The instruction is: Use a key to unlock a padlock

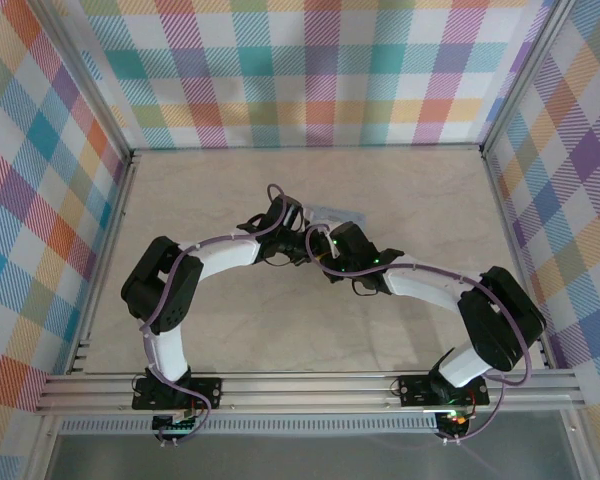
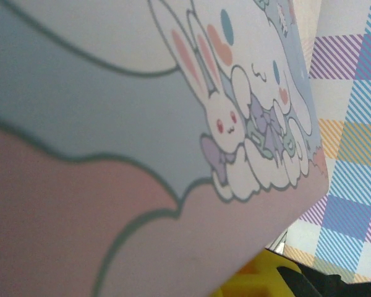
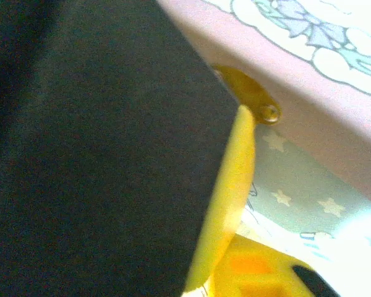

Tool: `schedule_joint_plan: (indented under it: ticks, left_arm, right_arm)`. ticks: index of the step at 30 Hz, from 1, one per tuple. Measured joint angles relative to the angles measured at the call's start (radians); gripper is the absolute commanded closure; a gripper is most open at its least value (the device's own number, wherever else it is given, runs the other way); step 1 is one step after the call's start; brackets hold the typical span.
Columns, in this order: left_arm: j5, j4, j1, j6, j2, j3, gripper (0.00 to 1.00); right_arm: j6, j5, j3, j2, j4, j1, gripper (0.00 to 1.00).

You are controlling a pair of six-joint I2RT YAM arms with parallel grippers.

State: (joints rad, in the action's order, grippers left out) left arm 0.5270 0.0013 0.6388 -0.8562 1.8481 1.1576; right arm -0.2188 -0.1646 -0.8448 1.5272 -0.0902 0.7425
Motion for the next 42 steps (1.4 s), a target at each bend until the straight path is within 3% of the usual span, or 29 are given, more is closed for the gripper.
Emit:
schedule_joint_plan:
  ticks: [6,10,11,21,27,29,35,42]
  left_arm:
    - [-0.005,-0.003,-0.001,0.009,-0.001,0.0,0.99]
    - [-0.005,-0.003,-0.001,0.013,-0.002,0.0,0.92]
    - [-0.005,-0.003,-0.001,0.015,-0.002,0.0,0.9]
    - [-0.042,-0.011,0.0,0.066,-0.004,-0.082,0.83]
    - [-0.06,-0.018,0.002,0.095,-0.006,-0.123,0.68]
    - [-0.063,-0.018,0.002,0.097,-0.013,-0.131,0.61]
    - [-0.1,-0.063,0.003,0.133,-0.109,-0.171,0.55]
    - [-0.194,-0.132,-0.015,0.203,-0.272,-0.17,0.45]
  right_arm:
    - [0.023,0.003,0.0,0.0,0.0,0.003,0.99]
    - [0.022,0.003,0.001,0.0,-0.001,0.002,0.66]
    - [0.019,0.005,0.003,0.0,0.0,0.003,0.63]
    - [-0.062,0.023,0.113,-0.092,-0.002,0.003,0.59]
    - [-0.114,0.026,0.142,-0.116,-0.002,0.003,0.59]
    - [-0.135,0.026,0.146,-0.116,-0.001,0.003,0.56]
    - [-0.196,0.024,0.162,-0.142,-0.003,0.003,0.43]
    - [-0.26,0.02,0.164,-0.264,-0.031,-0.017,0.35]
